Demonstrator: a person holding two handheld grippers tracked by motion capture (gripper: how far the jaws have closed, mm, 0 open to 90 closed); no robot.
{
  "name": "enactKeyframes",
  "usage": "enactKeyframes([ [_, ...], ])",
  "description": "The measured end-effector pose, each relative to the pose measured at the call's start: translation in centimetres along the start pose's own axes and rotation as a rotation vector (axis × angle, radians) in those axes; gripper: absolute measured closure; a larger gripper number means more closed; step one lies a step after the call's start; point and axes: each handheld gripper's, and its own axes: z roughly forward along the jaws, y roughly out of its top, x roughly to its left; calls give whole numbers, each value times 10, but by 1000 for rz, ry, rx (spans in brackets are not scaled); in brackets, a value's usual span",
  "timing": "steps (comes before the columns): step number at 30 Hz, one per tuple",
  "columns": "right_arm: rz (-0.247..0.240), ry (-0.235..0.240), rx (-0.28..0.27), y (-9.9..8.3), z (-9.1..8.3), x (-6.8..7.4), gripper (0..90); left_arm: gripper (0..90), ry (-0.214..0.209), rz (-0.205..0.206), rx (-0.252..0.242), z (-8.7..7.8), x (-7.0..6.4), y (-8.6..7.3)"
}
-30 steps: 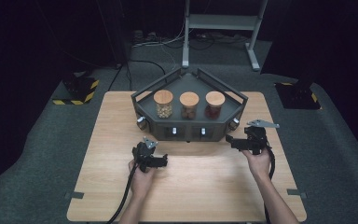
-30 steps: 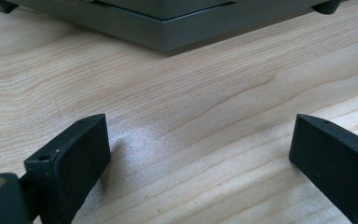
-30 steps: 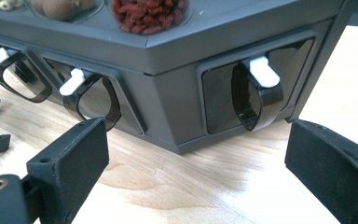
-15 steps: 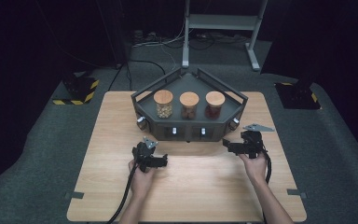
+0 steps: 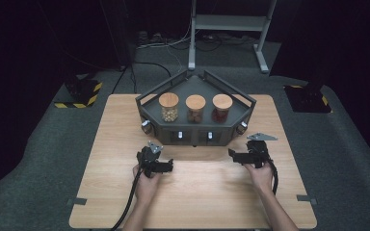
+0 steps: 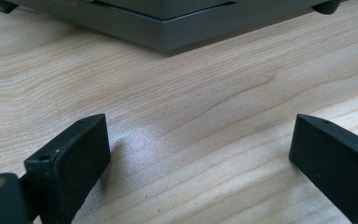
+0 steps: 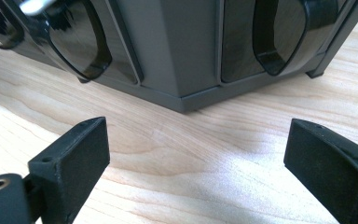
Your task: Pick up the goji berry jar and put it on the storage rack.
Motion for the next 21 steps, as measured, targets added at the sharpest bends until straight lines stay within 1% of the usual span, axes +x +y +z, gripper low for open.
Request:
enactKeyframes([
  [8, -9, -13, 19, -8, 8, 4, 67, 53, 0, 0, 0, 0, 0, 0],
  [13, -19, -29, 33, -14, 14, 6, 66, 53, 0, 1, 1, 0, 0, 0],
  [21, -42, -48, 54, -23, 24, 12, 66, 53, 1, 0, 0, 0, 0, 0],
])
